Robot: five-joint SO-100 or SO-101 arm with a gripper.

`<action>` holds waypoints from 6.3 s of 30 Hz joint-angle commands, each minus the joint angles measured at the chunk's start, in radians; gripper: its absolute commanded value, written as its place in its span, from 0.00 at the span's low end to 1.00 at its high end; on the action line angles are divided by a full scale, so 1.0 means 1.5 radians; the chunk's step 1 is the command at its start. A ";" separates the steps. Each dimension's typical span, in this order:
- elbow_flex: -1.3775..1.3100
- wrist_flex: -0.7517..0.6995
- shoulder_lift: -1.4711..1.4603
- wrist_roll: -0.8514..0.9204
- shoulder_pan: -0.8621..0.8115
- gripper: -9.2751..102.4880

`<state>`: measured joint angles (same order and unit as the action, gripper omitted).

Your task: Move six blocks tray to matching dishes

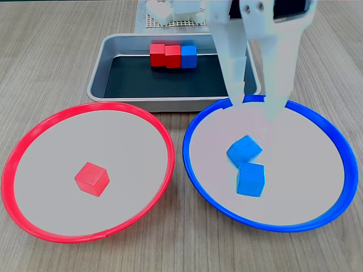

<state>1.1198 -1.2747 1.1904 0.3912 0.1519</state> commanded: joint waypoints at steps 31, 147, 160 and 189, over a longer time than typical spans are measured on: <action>0.679 -0.123 0.559 -0.059 -0.072 0.14; 0.755 -0.063 0.571 0.093 -0.190 0.24; 0.806 -0.015 0.568 0.090 -0.184 0.25; 0.839 0.122 0.587 0.087 -0.139 0.10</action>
<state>2.4176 -1.0845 2.0417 0.5185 -0.0736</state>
